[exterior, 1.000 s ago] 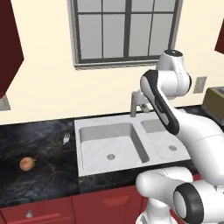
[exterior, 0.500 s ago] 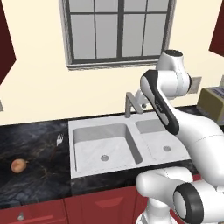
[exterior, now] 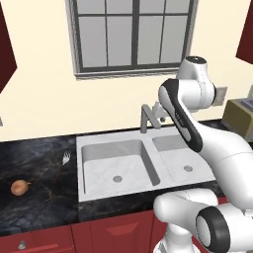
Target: Turn on the sink faucet. Then move the onion from the counter to the sink. Turn off the sink. Move the vegetable from the sink to the pot next to the stove. Finally move the pot to the front left burner.
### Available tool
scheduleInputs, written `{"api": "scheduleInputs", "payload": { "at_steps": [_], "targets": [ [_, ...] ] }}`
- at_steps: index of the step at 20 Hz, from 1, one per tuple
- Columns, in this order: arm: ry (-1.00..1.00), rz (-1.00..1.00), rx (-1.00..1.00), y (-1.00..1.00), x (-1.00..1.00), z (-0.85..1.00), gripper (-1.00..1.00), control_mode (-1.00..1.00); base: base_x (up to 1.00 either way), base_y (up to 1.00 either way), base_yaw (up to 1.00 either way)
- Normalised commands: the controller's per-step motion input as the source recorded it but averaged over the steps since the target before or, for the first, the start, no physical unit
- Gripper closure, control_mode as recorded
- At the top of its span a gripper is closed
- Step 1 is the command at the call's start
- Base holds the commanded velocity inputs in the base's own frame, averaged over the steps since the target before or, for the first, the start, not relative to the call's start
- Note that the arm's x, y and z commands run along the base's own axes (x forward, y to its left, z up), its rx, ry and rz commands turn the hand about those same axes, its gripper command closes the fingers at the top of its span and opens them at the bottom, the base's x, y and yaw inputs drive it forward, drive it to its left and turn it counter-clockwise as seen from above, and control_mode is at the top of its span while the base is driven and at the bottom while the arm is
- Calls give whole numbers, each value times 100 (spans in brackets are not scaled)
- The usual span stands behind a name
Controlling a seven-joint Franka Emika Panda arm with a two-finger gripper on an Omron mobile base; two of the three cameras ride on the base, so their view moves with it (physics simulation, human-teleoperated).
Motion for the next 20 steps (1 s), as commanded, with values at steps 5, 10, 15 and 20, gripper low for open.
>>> {"api": "scheduleInputs", "payload": {
  "at_steps": [5,10,15,20],
  "targets": [
    [0,0,0,0,0,0,-100,100,30,-13,0],
    [0,0,0,0,0,0,-100,100,19,-2,0],
    [0,0,0,-2,0,0,-100,-100,1,0,0],
    [-11,2,2,-31,-19,0,-100,-100,0,0,0]
  ]
}}
